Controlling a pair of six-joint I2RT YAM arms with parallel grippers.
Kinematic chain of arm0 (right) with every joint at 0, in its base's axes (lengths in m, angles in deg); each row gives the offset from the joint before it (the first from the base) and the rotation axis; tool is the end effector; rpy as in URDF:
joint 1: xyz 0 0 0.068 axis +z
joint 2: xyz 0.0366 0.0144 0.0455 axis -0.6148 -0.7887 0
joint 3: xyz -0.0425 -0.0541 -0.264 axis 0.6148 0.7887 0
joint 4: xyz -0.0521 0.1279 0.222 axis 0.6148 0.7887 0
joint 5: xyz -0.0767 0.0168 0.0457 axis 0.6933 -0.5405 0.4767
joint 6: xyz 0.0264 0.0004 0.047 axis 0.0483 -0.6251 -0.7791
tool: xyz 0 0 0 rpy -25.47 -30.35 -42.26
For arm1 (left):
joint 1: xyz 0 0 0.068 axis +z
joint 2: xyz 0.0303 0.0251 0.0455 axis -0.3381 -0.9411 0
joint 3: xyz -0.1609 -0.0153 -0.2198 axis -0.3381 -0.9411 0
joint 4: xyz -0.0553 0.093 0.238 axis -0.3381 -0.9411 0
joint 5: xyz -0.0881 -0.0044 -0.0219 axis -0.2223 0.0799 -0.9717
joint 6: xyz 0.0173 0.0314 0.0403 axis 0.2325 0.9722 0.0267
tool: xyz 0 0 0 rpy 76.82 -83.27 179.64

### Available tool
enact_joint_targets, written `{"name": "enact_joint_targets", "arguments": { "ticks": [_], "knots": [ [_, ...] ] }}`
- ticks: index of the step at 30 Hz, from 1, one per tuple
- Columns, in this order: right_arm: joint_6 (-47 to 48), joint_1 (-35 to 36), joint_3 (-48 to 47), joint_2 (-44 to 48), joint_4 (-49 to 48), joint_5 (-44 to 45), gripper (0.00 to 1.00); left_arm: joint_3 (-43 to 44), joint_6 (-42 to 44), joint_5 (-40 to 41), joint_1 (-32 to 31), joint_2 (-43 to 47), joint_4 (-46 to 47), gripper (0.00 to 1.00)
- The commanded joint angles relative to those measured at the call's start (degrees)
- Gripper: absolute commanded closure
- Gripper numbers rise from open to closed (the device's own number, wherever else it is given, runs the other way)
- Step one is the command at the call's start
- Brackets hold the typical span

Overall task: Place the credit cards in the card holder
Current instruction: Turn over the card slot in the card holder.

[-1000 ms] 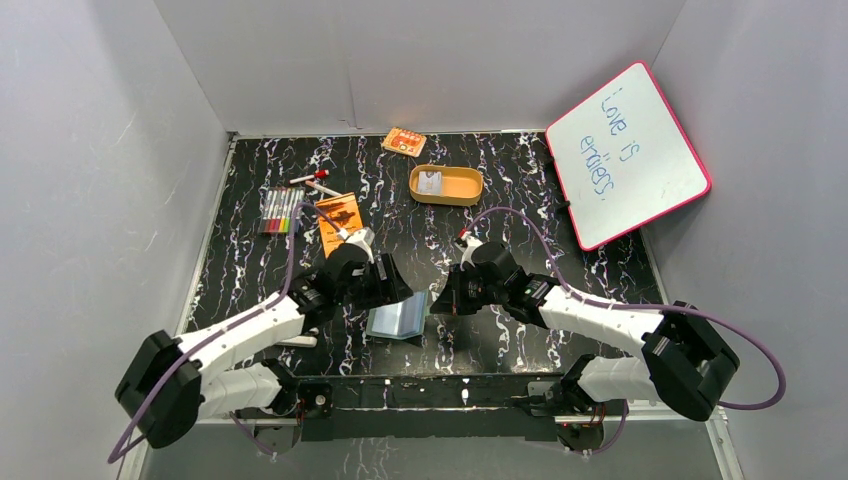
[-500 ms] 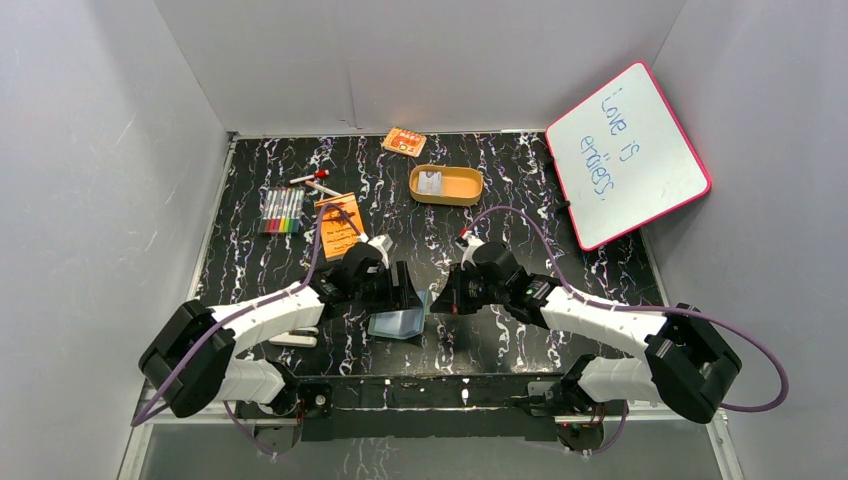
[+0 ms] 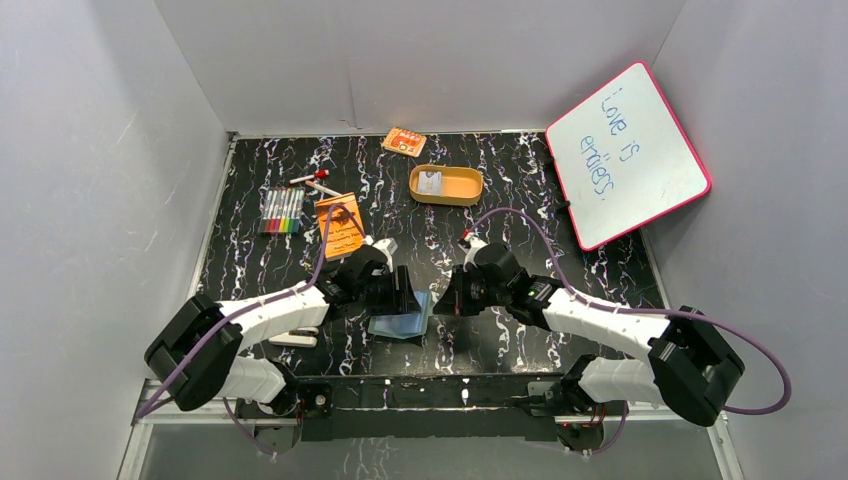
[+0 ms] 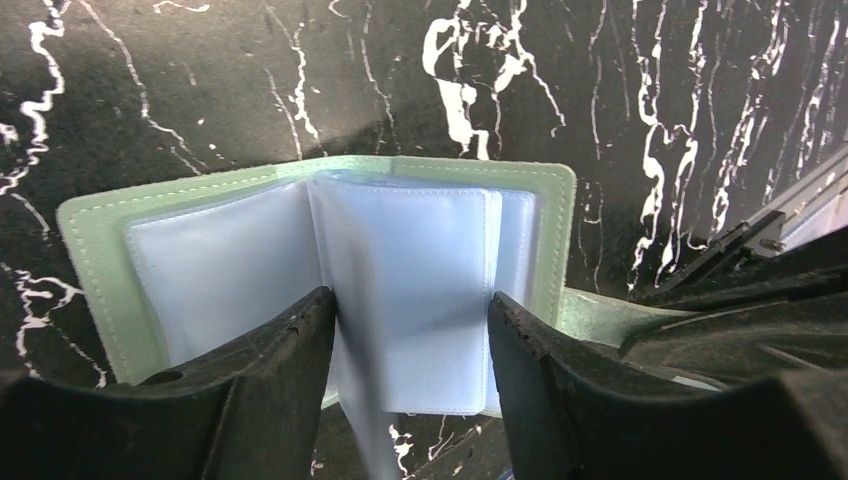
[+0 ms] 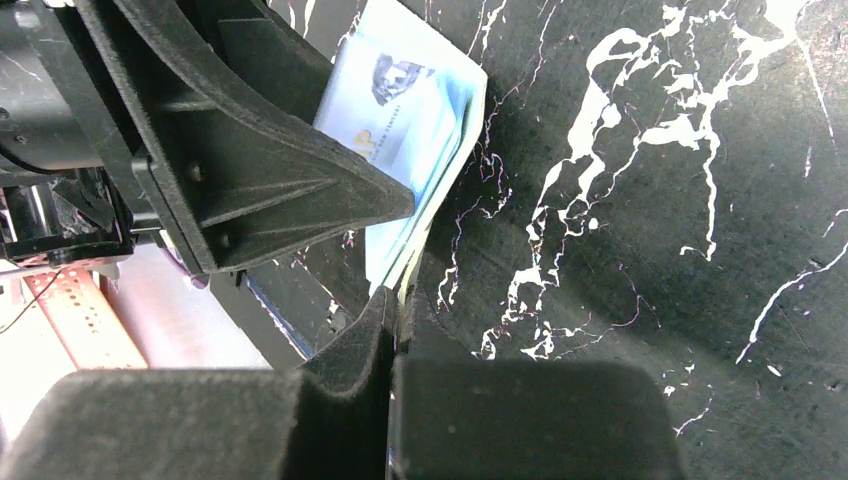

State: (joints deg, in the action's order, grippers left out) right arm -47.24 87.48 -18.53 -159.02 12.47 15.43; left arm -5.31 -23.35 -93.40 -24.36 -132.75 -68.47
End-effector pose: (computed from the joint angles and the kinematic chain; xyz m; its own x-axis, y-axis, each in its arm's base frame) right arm 0.1558 0.1943 0.2034 -0.8531 0.0277 -0.5210 -0.3753 0.6612 0.6496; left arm 0.1841 -0.1871 0.1785 -0.8729 -0.0978 -0.4779 0.2471 0.7560 -0.6061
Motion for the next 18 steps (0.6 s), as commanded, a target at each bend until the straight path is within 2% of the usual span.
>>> {"name": "enact_joint_targets", "arguments": {
  "ticks": [1,14,18],
  "knots": [
    [0.8,0.2,-0.3,1.9,-1.0,0.5,1.0,1.8,1.1,2.7,-0.2,0.6,-3.2,0.45],
    [0.8,0.3,1.2,2.1,-1.2,2.0,1.0,2.1,0.8,2.8,-0.2,3.9,-4.0,0.47],
    [0.6,0.3,2.6,2.2,-2.0,2.7,1.0,2.2,1.0,2.1,-0.2,3.5,-3.7,0.62]
  ]
}}
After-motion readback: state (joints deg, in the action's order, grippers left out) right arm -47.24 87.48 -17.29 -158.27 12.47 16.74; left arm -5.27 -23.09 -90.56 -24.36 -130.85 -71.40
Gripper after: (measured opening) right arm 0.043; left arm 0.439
